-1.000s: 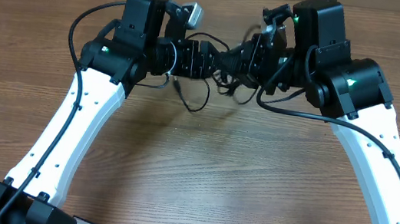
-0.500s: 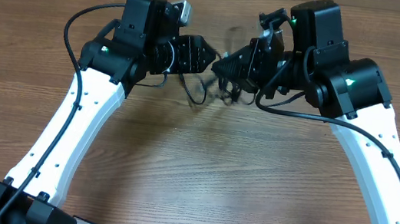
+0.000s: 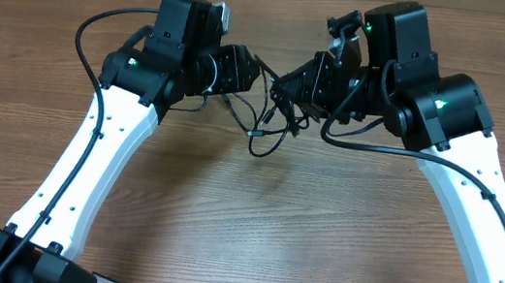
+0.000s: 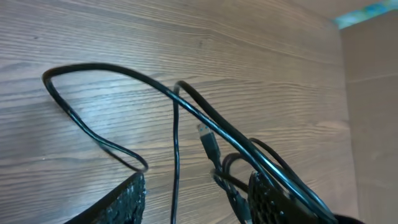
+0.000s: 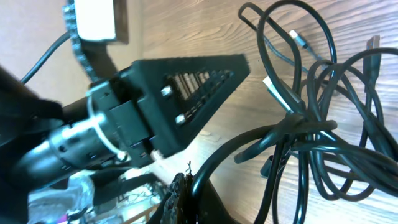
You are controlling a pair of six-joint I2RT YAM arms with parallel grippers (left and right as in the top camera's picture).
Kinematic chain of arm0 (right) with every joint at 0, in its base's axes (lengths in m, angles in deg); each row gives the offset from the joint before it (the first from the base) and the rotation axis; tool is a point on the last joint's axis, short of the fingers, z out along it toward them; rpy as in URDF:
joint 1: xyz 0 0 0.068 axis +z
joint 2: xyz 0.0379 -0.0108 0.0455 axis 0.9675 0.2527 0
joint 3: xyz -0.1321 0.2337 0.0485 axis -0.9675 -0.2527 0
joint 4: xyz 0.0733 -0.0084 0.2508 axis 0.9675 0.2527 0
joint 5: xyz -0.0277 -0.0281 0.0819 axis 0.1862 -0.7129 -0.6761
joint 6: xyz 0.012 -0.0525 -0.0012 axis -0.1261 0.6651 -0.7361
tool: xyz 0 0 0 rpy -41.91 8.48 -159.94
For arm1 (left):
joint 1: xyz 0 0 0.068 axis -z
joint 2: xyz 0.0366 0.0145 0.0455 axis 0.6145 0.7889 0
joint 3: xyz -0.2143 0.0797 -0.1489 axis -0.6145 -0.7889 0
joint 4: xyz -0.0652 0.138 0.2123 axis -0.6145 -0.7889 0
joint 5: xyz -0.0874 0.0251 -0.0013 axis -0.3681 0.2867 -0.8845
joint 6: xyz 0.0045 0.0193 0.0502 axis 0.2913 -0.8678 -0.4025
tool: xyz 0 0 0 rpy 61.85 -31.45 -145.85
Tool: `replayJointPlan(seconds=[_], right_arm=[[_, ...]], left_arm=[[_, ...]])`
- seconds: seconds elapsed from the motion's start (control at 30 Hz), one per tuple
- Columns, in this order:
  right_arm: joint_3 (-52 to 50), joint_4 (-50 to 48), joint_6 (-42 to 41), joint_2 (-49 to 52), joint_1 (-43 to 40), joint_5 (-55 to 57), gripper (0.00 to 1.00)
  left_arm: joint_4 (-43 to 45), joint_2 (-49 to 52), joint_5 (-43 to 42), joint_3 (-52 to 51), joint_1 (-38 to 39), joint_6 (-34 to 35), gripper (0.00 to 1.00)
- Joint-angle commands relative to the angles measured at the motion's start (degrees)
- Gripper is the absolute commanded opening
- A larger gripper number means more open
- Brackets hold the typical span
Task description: Untangle cables
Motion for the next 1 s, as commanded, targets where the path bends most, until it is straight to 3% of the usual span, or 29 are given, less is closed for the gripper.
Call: replayJointPlan(seconds=[0.0, 0.13, 0.2, 0.73, 0.97], right_arm=[[1.07, -0.11, 1.03, 0.00, 0.31, 5.09, 0.04], [1.07, -1.53, -1.66, 0.02, 0.24, 7.82, 0.04], [1.07, -4.17, -3.17, 0.02, 0.24, 8.00, 0.04], [1.07, -12.24, -8.28, 0.04, -0.72, 7.98, 0.05], [1.07, -10.95, -9.09, 0.04, -0.66, 4.72, 0.05]], left_arm=[[1.62, 0.63, -7.80, 0.85, -0.02, -4.07, 0.54], [3.56, 0.63, -20.39, 0.85, 0.00, -13.99, 0.55], [3.17, 0.63, -22.25, 0.85, 0.09, -16.22, 0.55], [1.75, 0.68, -25.09, 0.85, 0.11, -21.35, 0.56], [4.59, 0.68, -22.56, 0.85, 0.00, -18.91, 0.54]])
